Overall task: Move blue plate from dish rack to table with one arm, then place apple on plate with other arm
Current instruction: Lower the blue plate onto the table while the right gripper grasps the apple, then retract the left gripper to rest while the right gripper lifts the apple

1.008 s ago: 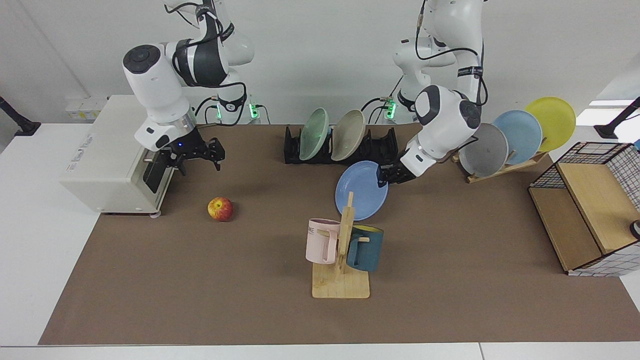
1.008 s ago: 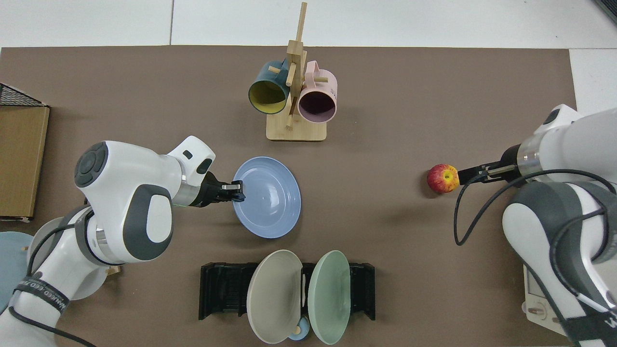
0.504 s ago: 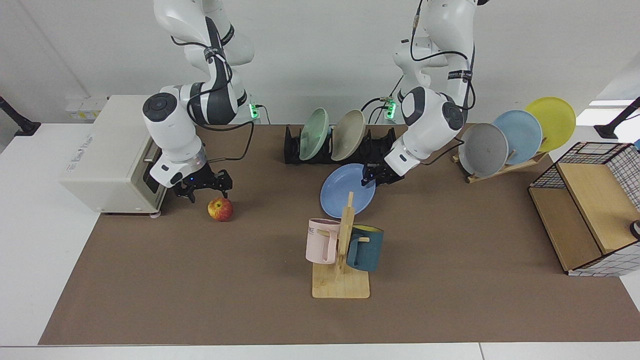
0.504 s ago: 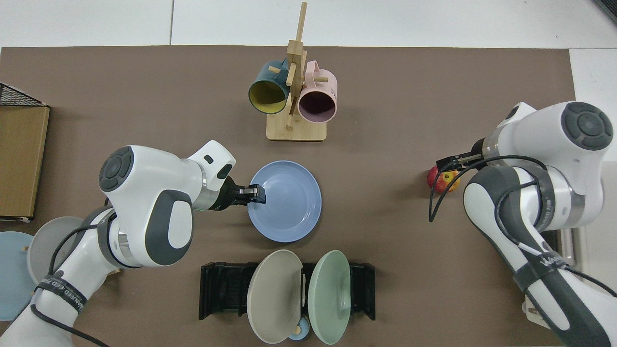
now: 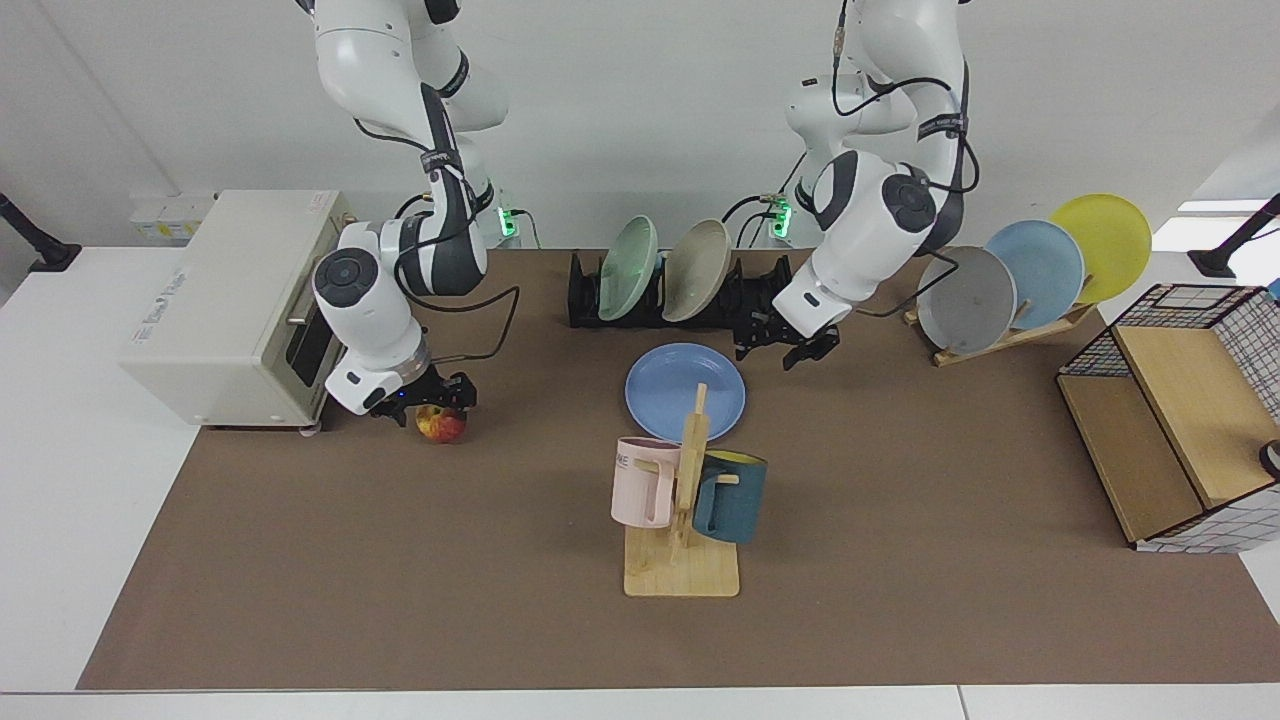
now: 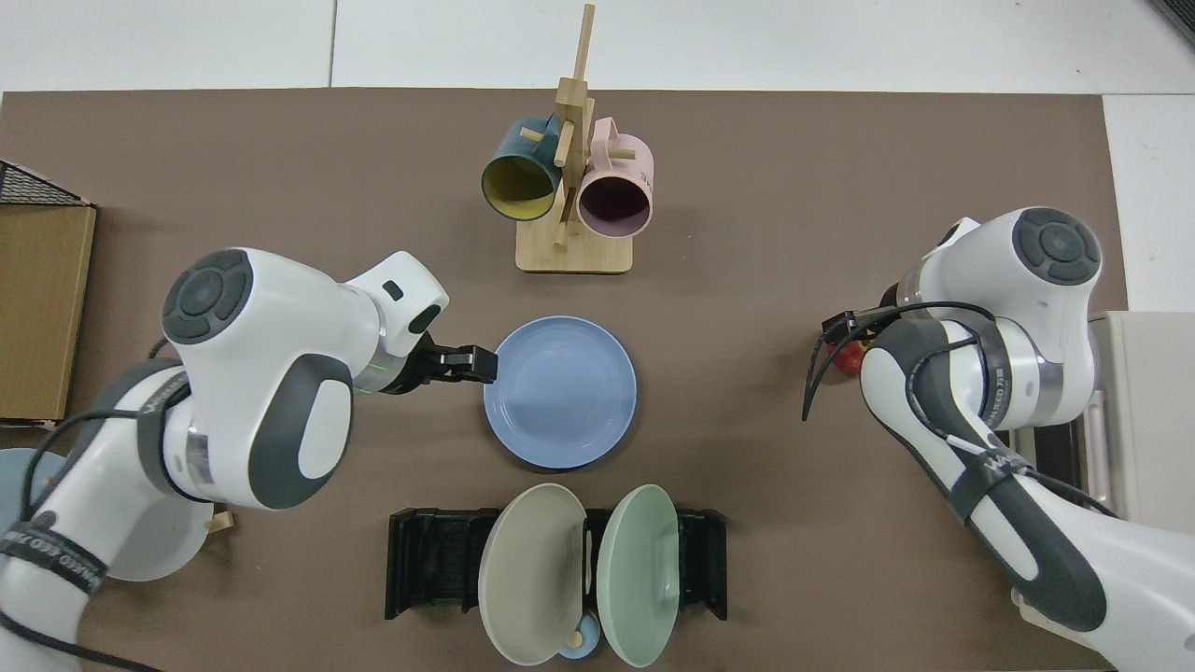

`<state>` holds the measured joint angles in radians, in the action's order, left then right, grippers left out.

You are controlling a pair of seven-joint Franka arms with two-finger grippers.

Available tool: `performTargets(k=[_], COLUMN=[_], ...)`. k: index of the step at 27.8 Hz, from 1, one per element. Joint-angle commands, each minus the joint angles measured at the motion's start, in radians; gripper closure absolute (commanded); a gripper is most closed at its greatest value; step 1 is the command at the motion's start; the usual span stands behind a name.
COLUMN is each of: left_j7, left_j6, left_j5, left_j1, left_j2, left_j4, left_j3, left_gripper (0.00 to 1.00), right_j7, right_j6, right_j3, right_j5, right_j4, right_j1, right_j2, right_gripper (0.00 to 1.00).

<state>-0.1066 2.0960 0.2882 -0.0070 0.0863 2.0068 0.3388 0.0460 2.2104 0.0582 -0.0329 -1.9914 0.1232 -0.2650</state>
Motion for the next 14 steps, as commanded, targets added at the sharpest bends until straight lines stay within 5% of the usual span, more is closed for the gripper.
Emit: performTargets(k=[1, 3, 7, 8, 10, 12, 14], left_j7=[-0.011, -0.007, -0.005, -0.005, -0.002, 0.007, 0.027], left_j6=[-0.244, -0.316, -0.413, -0.43, -0.461, -0.491, -0.528], left_j5=[-0.184, -0.222, -0.248, -0.251, -0.259, -0.27, -0.279], left_j1=[-0.008, -0.008, -0.002, 0.001, 0.004, 0.002, 0.002], left_j2=[-0.071, -0.072, -0.091, -0.101, -0.115, -0.118, -0.115], left_j4=[-0.15, -0.207, -0.278, -0.298, -0.322, -0.353, -0.405], left_j3=[-0.078, -0.089, -0.099, -0.101, -0.125, -0.142, -0.149], left_gripper=[0.13, 0.03, 0.01, 0.01, 0.01, 0.01, 0.01], right_j7=[-0.051, -0.066, -0.084, -0.084, -0.084, -0.092, -0.109], right_j6=[0.06, 0.089, 0.115, 0.115, 0.114, 0.106, 0.1], right_j3=[0.002, 0.002, 0.002, 0.002, 0.002, 0.002, 0.003], right_j5=[0.028, 0.051, 0.067, 0.067, 0.076, 0.08, 0.084], right_j4=[-0.032, -0.053, -0.072, -0.072, -0.067, -0.066, -0.063], right_j1=[0.021, 0.024, 0.024, 0.024, 0.024, 0.032, 0.038], right_j2=[-0.019, -0.02, -0.031, -0.033, -0.036, -0.036, -0.034], right_gripper=[0.0, 0.0, 0.01, 0.1, 0.69, 0.88, 0.95])
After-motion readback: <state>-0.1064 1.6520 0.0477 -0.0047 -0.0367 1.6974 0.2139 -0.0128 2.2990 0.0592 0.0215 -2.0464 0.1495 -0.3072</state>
